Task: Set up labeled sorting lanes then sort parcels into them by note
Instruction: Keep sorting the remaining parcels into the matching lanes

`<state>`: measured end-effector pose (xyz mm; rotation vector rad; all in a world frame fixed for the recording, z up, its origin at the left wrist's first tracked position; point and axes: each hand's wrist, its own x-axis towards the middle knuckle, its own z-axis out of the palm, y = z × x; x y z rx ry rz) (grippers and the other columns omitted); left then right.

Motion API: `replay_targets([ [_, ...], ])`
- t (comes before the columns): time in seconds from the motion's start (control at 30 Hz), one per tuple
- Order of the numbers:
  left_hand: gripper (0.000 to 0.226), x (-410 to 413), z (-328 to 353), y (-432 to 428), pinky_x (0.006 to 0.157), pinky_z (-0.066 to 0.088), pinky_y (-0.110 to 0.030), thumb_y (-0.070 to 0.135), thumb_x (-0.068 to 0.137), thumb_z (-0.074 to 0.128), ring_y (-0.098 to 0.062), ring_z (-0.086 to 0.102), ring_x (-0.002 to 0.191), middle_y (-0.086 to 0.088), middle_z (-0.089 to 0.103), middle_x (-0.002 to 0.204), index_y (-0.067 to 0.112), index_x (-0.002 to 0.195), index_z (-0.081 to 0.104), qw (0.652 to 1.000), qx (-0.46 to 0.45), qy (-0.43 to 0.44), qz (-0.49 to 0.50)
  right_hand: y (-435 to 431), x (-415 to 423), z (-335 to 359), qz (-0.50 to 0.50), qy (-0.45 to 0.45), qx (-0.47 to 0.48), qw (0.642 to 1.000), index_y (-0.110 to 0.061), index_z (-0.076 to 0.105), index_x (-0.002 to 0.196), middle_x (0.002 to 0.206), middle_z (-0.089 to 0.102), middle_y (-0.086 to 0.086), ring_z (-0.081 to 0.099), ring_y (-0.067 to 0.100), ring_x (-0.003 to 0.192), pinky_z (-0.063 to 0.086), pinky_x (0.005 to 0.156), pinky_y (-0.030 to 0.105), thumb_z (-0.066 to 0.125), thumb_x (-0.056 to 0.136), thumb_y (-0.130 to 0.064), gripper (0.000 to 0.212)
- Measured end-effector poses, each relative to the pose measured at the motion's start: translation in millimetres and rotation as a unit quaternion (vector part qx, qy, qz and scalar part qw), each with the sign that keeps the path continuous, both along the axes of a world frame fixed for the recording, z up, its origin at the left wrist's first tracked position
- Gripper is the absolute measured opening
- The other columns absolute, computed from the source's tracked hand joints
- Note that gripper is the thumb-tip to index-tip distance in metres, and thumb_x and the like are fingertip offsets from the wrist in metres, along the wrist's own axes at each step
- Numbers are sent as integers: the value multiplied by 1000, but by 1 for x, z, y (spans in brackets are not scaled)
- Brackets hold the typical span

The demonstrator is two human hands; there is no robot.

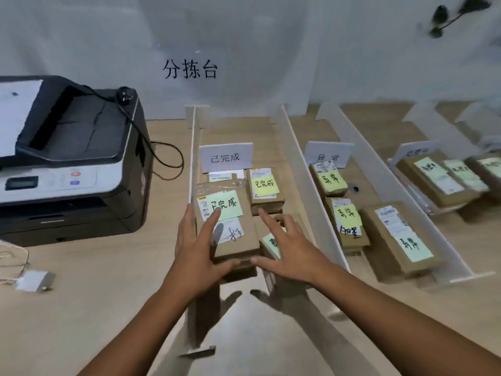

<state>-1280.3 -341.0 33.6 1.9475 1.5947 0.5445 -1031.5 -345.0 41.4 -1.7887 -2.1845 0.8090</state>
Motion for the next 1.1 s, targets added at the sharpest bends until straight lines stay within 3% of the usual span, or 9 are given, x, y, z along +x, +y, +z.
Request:
replay_targets([
  [0.07, 106, 20, 30, 4, 122, 23, -51, 70, 68, 77, -23, -1, 157, 15, -14, 167, 57, 153, 15, 995, 70, -18, -64, -29, 35, 32, -41, -40, 52, 997, -64, -9, 150, 159, 12, -10, 16, 20, 150, 37, 115, 51, 53, 80, -81, 95],
  [0.17, 102, 80, 72, 16, 124, 5, -53, 90, 65, 56, -26, -8, 157, 8, -10, 169, 60, 152, 11, 969, 136, 30, -206, -79, 100, 78, -140, -113, 126, 975, -56, 4, 156, 166, 11, -4, 13, 23, 154, 31, 119, 48, 46, 83, -81, 87],
  [0.27, 107, 166, 104, 1, 123, -4, -55, 92, 67, 54, -30, -16, 155, 4, -16, 169, 59, 153, 0, 927, 186, 95, -311, -148, 160, 118, -224, -167, 166, 946, -44, 18, 159, 166, 16, 6, 17, 29, 152, 29, 119, 48, 42, 84, -78, 86],
  [0.37, 111, 264, 123, -44, 123, -5, -57, 90, 70, 54, -31, -21, 154, 1, -22, 168, 52, 156, -5, 884, 235, 122, -385, -228, 215, 141, -296, -211, 194, 911, -42, 21, 159, 167, 18, 8, 13, 31, 154, 24, 121, 52, 37, 89, -78, 80],
  [0.57, 108, 445, 148, -170, 121, -15, -57, 90, 75, 48, -27, -29, 151, 3, -23, 167, 51, 154, -13, 813, 296, 101, -491, -380, 322, 154, -419, -231, 224, 849, -43, 20, 160, 168, 17, 7, 9, 31, 156, 18, 123, 56, 37, 94, -74, 74],
  [0.67, 105, 533, 147, -225, 121, -10, -62, 88, 77, 46, -27, -31, 150, 4, -22, 166, 49, 154, -12, 791, 322, 83, -513, -449, 390, 159, -458, -240, 240, 822, -45, 18, 159, 168, 15, 5, 6, 28, 157, 19, 123, 56, 41, 94, -73, 74],
  [0.93, 106, 751, 145, -335, 122, -6, -60, 95, 70, 35, -23, -30, 151, 9, -19, 167, 52, 154, -11, 801, 279, 48, -528, -582, 561, 156, -518, -242, 194, 797, -52, 6, 158, 170, -1, -5, -15, 15, 155, 9, 126, 50, 31, 93, -80, 74],
  [1.1, 102, 856, 144, -358, 120, -10, -53, 97, 67, 29, -17, -25, 152, 15, -14, 165, 55, 152, -8, 798, 283, 2, -533, -601, 659, 148, -525, -241, 188, 794, -54, 2, 157, 170, -1, -6, -14, 14, 156, 1, 126, 42, 31, 94, -79, 74],
])
